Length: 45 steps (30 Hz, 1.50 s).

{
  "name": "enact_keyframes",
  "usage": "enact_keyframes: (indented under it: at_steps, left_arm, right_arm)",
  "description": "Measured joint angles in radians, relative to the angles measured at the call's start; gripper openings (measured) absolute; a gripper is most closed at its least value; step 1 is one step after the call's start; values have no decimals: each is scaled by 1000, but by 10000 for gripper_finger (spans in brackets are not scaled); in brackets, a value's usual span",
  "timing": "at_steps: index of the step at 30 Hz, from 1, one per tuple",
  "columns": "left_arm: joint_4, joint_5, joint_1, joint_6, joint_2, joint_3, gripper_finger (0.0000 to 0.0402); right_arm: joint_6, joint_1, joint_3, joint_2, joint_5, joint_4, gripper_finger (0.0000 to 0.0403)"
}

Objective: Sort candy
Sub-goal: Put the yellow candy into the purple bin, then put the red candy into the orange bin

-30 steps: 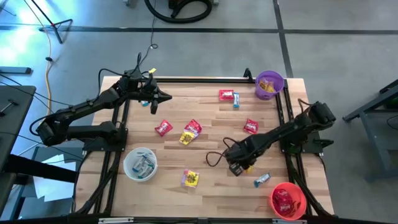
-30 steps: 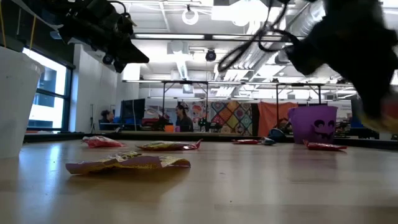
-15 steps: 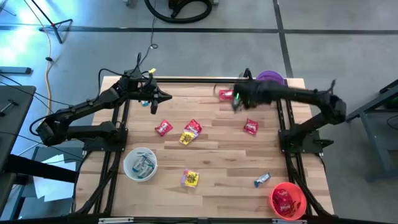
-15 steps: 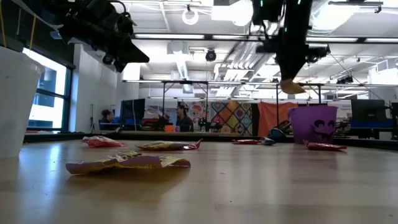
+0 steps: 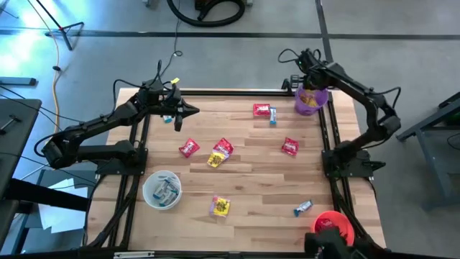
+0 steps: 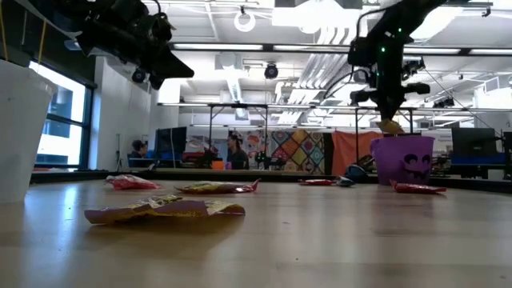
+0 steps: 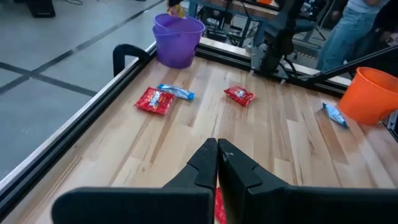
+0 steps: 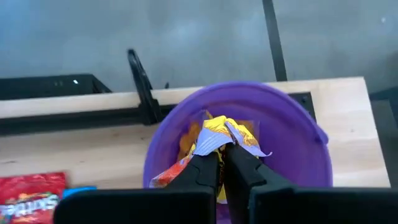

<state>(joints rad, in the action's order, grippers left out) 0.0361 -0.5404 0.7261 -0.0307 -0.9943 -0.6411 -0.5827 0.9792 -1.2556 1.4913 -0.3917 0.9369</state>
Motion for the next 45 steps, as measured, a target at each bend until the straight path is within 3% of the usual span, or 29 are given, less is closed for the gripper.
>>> enact_keyframes:
  at_steps: [11, 18, 24, 28, 32, 36, 39, 45]
  left_arm:
    - [1, 2, 0, 0, 0, 0, 0]
    - [2, 2, 0, 0, 0, 0, 0]
    - [3, -1, 0, 0, 0, 0, 0]
    - [4, -5, 0, 0, 0, 0, 0]
    - [11, -5, 0, 0, 0, 0, 0]
    - [71, -5, 0, -9, 0, 0, 0]
    - [134, 2, -6, -33, 0, 0, 0]
    - [266, 85, -56, -107, -7, 0, 0]
  right_arm:
    - [32, 42, 0, 155, 78, 44, 14]
    - [42, 42, -24, 144, 63, 183, 106]
    - [50, 14, -158, 104, 15, 325, 192]
    - [87, -33, -265, 84, 50, 346, 219]
    - [117, -114, -320, 53, 82, 322, 186]
    - [112, -228, -284, 16, 96, 288, 89]
    - [109, -321, -194, 0, 182, 265, 17]
    - [-42, -542, 62, -53, 313, -9, 24]
